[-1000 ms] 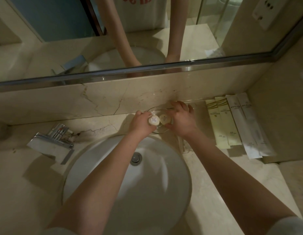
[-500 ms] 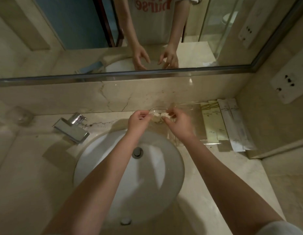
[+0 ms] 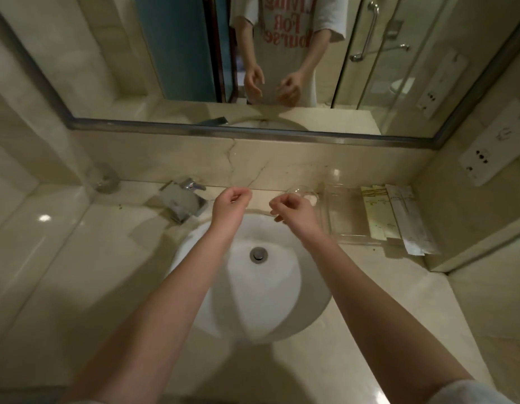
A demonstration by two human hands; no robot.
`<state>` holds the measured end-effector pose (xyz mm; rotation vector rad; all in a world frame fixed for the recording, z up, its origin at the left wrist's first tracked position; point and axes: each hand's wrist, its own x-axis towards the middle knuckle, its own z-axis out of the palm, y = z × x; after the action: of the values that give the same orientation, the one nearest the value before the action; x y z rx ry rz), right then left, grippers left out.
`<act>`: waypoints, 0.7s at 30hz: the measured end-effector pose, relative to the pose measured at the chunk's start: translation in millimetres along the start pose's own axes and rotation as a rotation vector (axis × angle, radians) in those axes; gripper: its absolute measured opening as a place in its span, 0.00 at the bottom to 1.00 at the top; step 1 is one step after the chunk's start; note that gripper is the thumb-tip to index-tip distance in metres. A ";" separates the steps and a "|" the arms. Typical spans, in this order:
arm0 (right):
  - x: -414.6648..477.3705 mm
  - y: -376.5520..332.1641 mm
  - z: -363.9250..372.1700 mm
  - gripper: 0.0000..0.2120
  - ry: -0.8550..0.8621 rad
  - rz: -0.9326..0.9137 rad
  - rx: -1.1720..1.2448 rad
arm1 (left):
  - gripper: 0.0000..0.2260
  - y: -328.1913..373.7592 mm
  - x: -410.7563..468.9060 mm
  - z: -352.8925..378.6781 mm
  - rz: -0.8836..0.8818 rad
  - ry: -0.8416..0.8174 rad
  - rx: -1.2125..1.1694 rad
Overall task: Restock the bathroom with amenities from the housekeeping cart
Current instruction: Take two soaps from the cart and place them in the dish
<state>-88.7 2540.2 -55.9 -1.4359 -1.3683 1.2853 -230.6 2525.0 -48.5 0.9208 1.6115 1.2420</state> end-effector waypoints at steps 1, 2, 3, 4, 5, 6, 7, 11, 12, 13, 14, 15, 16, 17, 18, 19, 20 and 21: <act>-6.9 -3.8 12.0 0.03 -0.016 -0.008 -0.005 | 0.04 -1.8 -3.9 -15.4 -0.001 0.011 -0.008; -13.7 -7.5 24.6 0.03 -0.039 -0.017 -0.014 | 0.04 -3.9 -8.5 -31.4 -0.003 0.028 -0.016; -21.3 -10.8 37.5 0.02 -0.065 -0.021 -0.029 | 0.03 -6.8 -13.8 -47.9 -0.007 0.047 -0.020; -28.6 -14.9 50.7 0.01 -0.095 -0.026 -0.049 | 0.02 -9.6 -19.7 -64.5 -0.006 0.067 -0.022; -35.7 -19.2 64.6 0.01 -0.126 -0.036 -0.065 | 0.03 -12.2 -26.1 -81.2 -0.003 0.089 -0.023; -42.3 -23.0 78.6 0.01 -0.156 -0.046 -0.080 | 0.03 -15.5 -33.2 -97.7 -0.008 0.113 -0.025; -49.2 -27.0 92.7 0.01 -0.183 -0.057 -0.095 | 0.02 -19.4 -40.1 -114.0 -0.015 0.139 -0.026; -76.0 -36.8 147.0 0.04 -0.336 -0.092 -0.135 | 0.03 -34.0 -73.9 -176.8 -0.032 0.293 -0.047; -82.3 -37.7 159.8 0.05 -0.383 -0.105 -0.156 | 0.03 -37.6 -84.4 -190.8 -0.038 0.333 -0.049; -88.6 -37.7 172.0 0.05 -0.433 -0.120 -0.182 | 0.03 -42.2 -95.7 -204.1 -0.049 0.378 -0.057; -95.3 -37.8 183.9 0.07 -0.488 -0.136 -0.215 | 0.03 -47.1 -108.0 -215.7 -0.062 0.428 -0.066; -102.9 -37.9 194.8 0.08 -0.547 -0.155 -0.241 | 0.03 -52.7 -121.1 -226.3 -0.077 0.480 -0.077; -111.0 -38.4 204.7 0.09 -0.607 -0.172 -0.257 | 0.03 -58.6 -133.8 -235.8 -0.088 0.534 -0.092; -120.0 -39.2 213.6 0.09 -0.667 -0.189 -0.268 | 0.03 -63.9 -147.6 -244.2 -0.096 0.590 -0.105; -129.8 -39.8 221.4 0.08 -0.724 -0.208 -0.281 | 0.03 -68.1 -162.8 -250.9 -0.101 0.648 -0.114; -140.1 -39.9 228.6 0.08 -0.780 -0.231 -0.296 | 0.04 -72.9 -178.2 -256.5 -0.107 0.710 -0.118; -150.4 -38.3 236.2 0.07 -0.835 -0.258 -0.317 | 0.06 -77.2 -194.9 -260.3 -0.118 0.776 -0.123; -161.2 -35.3 243.9 0.07 -0.889 -0.291 -0.343 | 0.07 -82.2 -212.5 -262.3 -0.131 0.843 -0.133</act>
<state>-320.6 2359.0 -46.4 -0.7977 -2.3691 1.6149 -408.2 2226.5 -56.0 0.1771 2.1355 1.7408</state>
